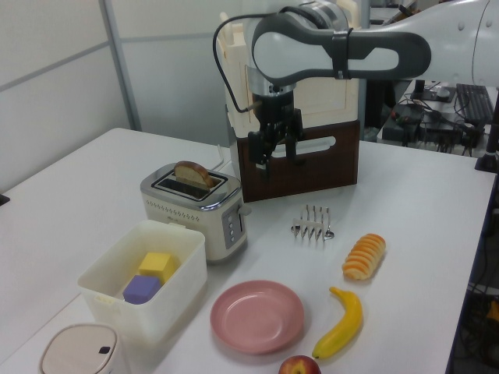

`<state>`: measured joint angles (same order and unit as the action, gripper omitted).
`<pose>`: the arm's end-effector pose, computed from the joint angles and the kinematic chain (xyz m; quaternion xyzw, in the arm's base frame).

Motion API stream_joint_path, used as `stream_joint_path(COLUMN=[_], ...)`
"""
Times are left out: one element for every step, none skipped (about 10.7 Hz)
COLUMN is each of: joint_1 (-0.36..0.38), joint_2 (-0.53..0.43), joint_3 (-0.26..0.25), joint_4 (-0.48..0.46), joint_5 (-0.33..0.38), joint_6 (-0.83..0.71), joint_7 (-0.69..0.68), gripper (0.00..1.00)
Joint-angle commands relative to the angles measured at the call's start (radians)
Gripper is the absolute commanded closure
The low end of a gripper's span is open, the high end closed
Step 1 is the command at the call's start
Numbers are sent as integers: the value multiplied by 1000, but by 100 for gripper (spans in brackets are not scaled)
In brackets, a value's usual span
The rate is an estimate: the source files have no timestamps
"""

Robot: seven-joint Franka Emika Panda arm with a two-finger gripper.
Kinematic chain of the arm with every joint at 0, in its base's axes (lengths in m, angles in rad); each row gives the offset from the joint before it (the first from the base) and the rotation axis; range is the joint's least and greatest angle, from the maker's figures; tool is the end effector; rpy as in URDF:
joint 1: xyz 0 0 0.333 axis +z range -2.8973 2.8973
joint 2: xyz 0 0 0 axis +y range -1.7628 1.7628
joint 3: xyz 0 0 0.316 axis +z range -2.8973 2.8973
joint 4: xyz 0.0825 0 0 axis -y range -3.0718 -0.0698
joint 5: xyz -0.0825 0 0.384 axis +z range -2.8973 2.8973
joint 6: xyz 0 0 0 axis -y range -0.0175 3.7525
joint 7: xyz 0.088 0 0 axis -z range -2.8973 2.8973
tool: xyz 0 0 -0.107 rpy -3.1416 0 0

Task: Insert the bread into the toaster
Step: 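Open the gripper and raise it away from the toaster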

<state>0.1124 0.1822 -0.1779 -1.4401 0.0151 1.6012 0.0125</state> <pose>0.6106 -0.0286 0.5842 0.9992 -0.0380 -0.0093 0.0083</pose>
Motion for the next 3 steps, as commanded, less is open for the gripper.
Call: stream_joint_path(joint_1=[9,9,9], joint_2=[-46,-49,-56], joint_3=[-5,-6,-8], joint_4=[-59,-59,-60], joint_5=[-23,-23,-23], joint_6=[2,0,-1], joint_7=[-46,-46,-48], gripper=[0,0,0])
